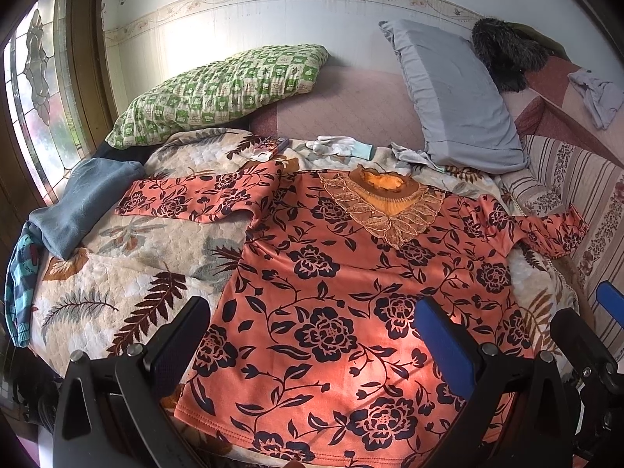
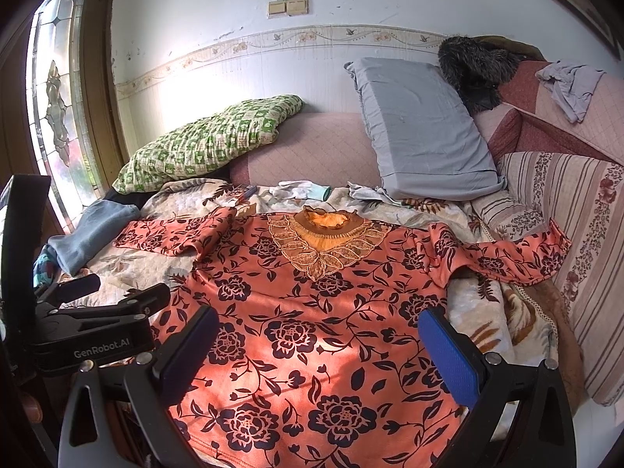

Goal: Fold small clothes
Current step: 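Grasp the sleeve cuff with the right tool and lift it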

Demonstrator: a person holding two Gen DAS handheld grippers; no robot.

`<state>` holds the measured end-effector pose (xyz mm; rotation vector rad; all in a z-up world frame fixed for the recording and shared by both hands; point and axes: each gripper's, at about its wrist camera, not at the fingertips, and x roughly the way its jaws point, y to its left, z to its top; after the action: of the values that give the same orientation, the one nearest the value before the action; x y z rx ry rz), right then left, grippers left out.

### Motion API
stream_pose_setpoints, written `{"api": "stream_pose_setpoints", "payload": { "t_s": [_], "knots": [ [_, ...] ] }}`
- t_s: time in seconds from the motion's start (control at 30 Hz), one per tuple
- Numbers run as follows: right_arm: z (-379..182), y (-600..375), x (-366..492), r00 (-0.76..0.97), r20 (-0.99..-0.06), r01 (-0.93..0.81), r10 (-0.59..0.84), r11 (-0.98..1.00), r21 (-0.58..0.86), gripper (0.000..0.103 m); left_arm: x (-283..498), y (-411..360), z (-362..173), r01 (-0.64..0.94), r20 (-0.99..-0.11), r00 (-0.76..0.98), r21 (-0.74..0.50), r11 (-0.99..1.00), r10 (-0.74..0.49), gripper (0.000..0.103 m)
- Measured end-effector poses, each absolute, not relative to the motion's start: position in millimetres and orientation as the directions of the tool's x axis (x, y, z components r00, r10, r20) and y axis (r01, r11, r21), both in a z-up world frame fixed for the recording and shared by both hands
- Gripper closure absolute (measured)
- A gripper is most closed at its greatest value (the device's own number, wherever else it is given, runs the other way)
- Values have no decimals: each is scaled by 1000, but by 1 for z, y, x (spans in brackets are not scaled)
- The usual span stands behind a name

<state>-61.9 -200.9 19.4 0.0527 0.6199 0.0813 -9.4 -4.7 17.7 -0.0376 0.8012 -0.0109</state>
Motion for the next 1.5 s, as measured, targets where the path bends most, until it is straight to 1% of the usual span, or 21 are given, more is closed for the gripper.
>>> {"api": "stream_pose_setpoints", "payload": {
  "t_s": [0.2,0.33,0.47,0.6,0.73,0.87,0.9,0.93,1.03,1.1,1.17,1.3,1.37,1.4,1.43,1.47,1.5],
  "knots": [
    [16,-210,-58,805,-586,-47,98,994,101,0,-8,-5,12,0,-727,686,-40,999,-29,0],
    [1,-242,-46,776,-620,2,119,981,192,0,0,-1,-5,-4,-758,650,-63,998,-45,0],
    [-25,-305,-31,750,-658,146,73,951,271,0,12,-7,-31,5,-811,583,-57,998,-49,0],
    [-50,-389,-8,760,-645,261,85,868,422,0,19,-15,-47,27,-836,547,-44,999,-52,0],
    [-71,-469,24,774,-633,387,-13,802,456,0,28,-11,-57,22,-844,530,-85,996,-84,0],
    [-93,-541,67,731,-659,529,-177,757,384,2,39,-4,-75,23,-858,496,-145,989,-137,0],
    [-95,-555,78,714,-659,564,-237,752,340,4,42,-2,-81,21,-861,486,-156,988,-146,0],
    [-96,-568,89,687,-663,601,-296,745,290,5,44,1,-86,15,-864,480,-165,986,-151,0],
    [-98,-592,115,615,-632,670,-471,734,106,5,51,7,-100,-14,-877,459,-170,985,-144,0],
    [-106,-605,132,610,-642,659,-465,747,85,5,57,11,-107,-22,-884,446,-164,986,-138,0],
    [-114,-618,144,611,-660,652,-437,751,106,10,62,13,-113,-28,-890,439,-153,988,-126,0],
    [-128,-634,157,628,-708,639,-324,734,230,23,68,15,-119,-23,-890,439,-144,989,-120,0],
    [-132,-640,160,615,-722,661,-318,707,251,25,69,15,-121,-16,-890,438,-147,989,-125,0],
    [-136,-645,164,609,-732,672,-307,690,270,33,70,16,-123,-16,-890,438,-148,989,-126,0],
    [-142,-650,169,595,-747,687,-295,669,283,49,71,18,-124,-19,-889,439,-151,988,-128,0],
    [-147,-656,173,581,-763,702,-284,649,294,58,71,19,-125,-22,-888,441,-157,987,-131,0],
    [-149,-658,175,567,-771,714,-288,639,287,74,72,22,-125,-25,-886,444,-162,986,-134,0]
  ]
}}
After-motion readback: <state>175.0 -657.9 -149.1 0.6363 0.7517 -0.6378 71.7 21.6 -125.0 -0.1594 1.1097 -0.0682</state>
